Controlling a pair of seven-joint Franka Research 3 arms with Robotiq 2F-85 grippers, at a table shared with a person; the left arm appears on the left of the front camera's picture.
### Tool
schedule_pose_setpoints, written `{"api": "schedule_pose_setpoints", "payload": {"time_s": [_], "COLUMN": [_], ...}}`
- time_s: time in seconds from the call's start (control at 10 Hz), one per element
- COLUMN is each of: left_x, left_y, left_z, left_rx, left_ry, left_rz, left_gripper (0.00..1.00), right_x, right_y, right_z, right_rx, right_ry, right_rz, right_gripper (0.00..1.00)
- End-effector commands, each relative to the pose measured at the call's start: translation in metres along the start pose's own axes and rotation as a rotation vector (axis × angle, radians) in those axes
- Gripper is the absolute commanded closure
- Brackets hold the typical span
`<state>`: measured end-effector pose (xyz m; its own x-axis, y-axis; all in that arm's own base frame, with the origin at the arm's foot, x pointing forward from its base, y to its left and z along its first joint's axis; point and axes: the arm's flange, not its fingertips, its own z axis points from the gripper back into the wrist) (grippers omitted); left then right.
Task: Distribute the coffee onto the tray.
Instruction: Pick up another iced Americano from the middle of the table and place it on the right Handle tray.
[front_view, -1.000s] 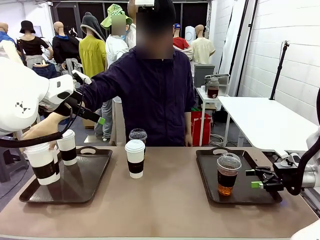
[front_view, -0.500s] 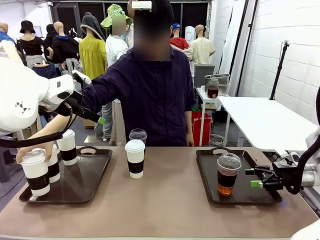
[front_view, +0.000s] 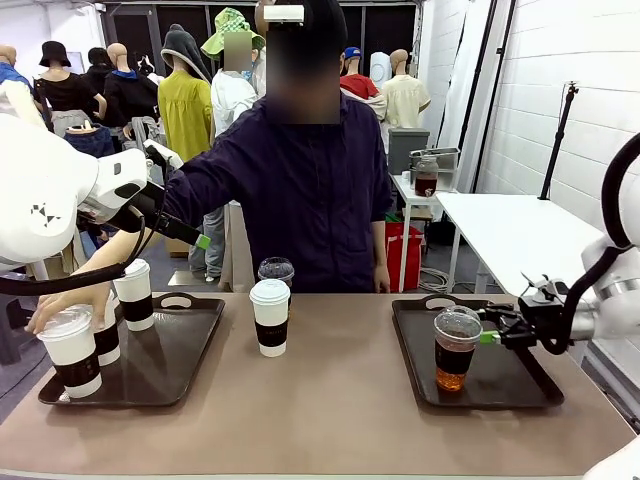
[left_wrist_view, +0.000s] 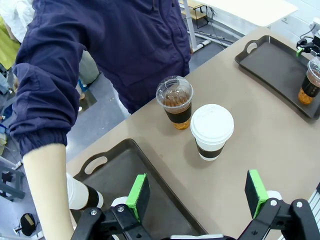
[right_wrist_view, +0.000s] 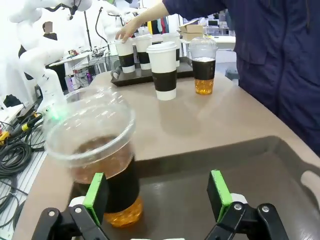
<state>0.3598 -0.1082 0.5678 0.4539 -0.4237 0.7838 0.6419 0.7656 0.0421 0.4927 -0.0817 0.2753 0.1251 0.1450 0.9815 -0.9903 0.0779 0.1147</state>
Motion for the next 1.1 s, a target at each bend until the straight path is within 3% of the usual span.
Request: {"api": "schedule_pose_setpoints", "payload": {"time_s": [0.0,0.7,1.0], "left_x": [-0.001,-0.001,-0.001], "left_y": [0.002,0.002,0.002], "left_z": [0.0,0.0,0.0], "left_rx": [-0.003,-0.003,-0.003], "left_ry": [-0.001,-0.001,-0.001], "left_rz": [0.002,0.002,0.002], "left_gripper": [0.0,0.0,0.0], "right_x": [0.009,0.029,0.026], "right_y": [-0.027,-0.079,-0.065], "right_z": [-0.013,-0.077,-0.087], "right_rx": [0.035,0.083,0.089], "right_ry": [-0.018,-0.031,-0.049], "right_rz": [-0.004,0.002,0.024], "right_gripper": [0.0,0.0,0.0]}}
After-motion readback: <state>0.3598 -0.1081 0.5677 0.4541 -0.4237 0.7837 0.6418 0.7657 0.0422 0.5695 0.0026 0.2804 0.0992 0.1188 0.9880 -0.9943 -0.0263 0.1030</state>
